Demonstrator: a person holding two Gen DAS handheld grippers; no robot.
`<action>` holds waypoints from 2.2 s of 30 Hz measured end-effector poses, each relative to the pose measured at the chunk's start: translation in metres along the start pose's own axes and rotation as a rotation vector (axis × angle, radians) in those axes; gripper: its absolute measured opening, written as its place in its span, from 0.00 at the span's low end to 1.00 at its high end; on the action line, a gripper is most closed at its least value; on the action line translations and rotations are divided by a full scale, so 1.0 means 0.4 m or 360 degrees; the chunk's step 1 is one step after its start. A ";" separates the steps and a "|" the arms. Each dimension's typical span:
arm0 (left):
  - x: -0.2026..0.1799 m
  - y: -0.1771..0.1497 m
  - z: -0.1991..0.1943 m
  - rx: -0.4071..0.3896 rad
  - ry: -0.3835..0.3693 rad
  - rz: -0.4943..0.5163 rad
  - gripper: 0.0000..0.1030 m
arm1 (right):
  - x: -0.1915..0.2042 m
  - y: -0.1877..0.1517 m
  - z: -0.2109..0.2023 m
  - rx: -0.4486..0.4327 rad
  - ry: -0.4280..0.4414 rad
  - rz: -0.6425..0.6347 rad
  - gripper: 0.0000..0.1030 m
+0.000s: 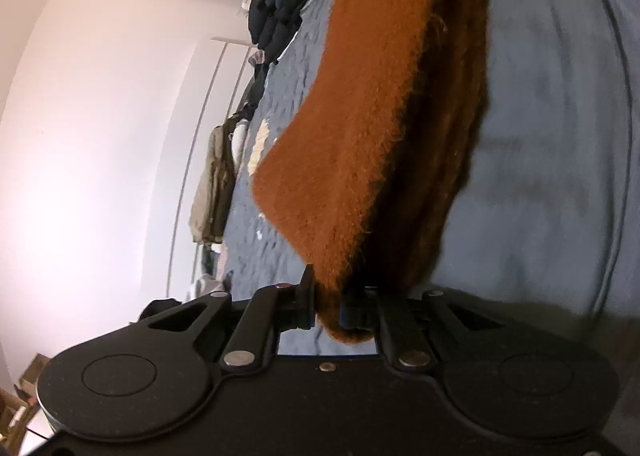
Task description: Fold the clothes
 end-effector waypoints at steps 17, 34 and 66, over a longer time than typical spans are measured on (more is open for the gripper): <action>0.092 -0.229 -0.045 0.0281 0.0076 0.0024 0.10 | 0.203 -0.105 0.033 0.0204 0.0266 -0.0124 0.11; 0.226 -0.336 -0.151 0.0349 -0.0339 -0.0457 0.70 | 0.332 -0.159 0.014 0.0239 0.0304 -0.0359 0.11; 0.501 -0.517 0.251 0.0067 -0.1193 -0.2551 0.71 | 0.455 -0.162 0.048 0.0303 0.0544 -0.0423 0.33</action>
Point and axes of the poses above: each gripper's, at about its wrist camera, not at the fingertips, and z roughly the way its jaws point, x to its left, y to its top, the point moved 1 cm from there along z, roughly the way its jaws point
